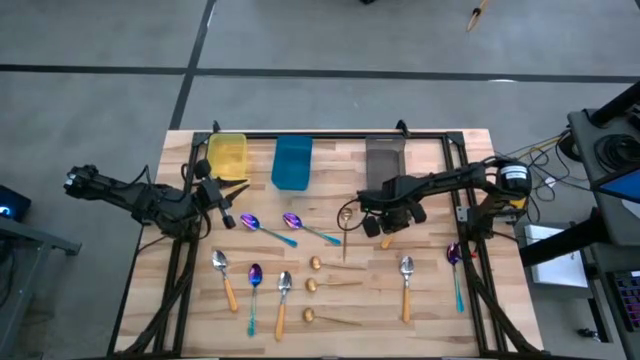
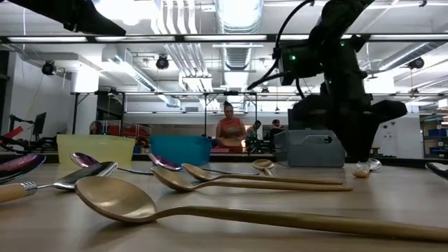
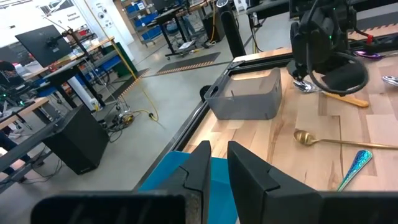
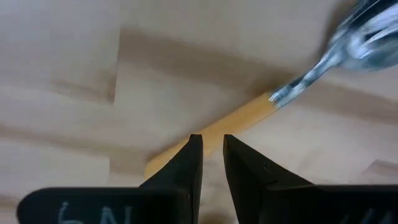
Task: Sort silverware by color (type)
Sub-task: Put the yellow spoon into the black bin
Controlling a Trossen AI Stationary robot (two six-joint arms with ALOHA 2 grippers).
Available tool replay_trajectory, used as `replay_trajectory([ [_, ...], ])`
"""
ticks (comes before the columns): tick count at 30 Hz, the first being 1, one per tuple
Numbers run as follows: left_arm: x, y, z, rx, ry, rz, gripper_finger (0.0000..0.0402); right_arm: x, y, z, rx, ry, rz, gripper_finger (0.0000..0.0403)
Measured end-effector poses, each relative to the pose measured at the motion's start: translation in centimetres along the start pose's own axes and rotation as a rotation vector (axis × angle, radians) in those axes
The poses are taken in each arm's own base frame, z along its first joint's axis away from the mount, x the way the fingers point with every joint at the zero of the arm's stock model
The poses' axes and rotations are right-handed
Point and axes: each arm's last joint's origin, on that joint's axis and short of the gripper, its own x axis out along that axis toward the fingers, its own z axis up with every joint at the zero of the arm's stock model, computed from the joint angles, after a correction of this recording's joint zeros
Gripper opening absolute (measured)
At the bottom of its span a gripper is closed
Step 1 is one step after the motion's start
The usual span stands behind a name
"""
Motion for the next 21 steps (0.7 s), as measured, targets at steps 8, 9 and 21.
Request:
replay_trajectory([
  [8,0.0,0.0,0.0,0.013,0.003,0.0,0.0036,-1.0,-0.4,0.1,0.088,-0.032,0.023,0.0108],
  [9,0.0,0.0,-0.1,0.015,0.005,-0.001,0.0036,-1.1,-0.5,0.0,0.1,-0.033,0.018,0.0117],
  [21,0.0,0.0,-0.1,0.022,0.01,-0.002,0.0036,-1.7,-1.4,-1.5,0.326,-0.24,-0.105,0.0141],
])
